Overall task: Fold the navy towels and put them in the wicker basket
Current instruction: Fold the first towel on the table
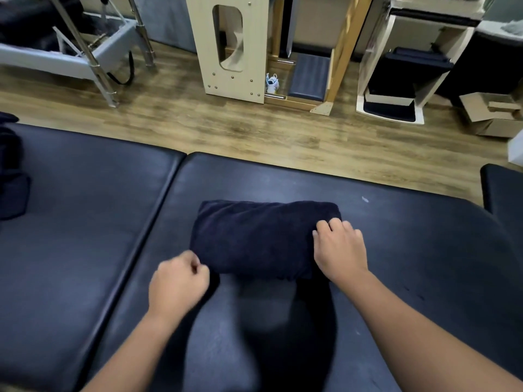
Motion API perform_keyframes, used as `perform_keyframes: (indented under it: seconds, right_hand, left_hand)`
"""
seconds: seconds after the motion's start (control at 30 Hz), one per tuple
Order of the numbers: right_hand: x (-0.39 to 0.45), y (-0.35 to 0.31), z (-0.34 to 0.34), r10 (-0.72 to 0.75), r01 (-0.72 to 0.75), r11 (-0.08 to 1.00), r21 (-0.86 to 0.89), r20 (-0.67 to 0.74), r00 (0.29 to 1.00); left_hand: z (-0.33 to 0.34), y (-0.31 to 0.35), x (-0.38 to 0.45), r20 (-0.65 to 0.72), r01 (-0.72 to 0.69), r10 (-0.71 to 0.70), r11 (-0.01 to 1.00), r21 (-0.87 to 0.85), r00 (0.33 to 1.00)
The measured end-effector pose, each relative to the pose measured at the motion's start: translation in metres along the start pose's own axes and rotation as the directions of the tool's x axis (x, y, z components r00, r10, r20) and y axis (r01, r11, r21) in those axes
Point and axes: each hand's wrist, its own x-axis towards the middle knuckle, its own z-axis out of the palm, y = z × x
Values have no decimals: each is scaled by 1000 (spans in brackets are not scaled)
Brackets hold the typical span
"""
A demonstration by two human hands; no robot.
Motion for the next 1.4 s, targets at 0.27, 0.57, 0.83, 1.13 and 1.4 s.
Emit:
perform_keyframes:
  seconds: [0.27,0.57,0.83,1.13,1.4]
  right_hand:
    - [-52,10,-12,-141,134,990,49,199,970]
    - [-47,21,4,-59,112,984,-141,332,941]
    - [-50,37,-3,154,-109,985,-131,418,895]
    - [1,-25,-16,101,-141,927,348,131,986]
    - [27,-38,-6,205,-278,922,270,270,941]
  left_hand:
    - [30,-1,-13,72,262,-255,959,-110,964]
    - [13,-20,7,21,53,-62,952,301,998]
    - [-47,-47,46,254,-20,-137,847,531,958]
    - [-7,7,64,416,-290,143,904,315,898]
    - [0,0,76,407,-304,215,937,169,888]
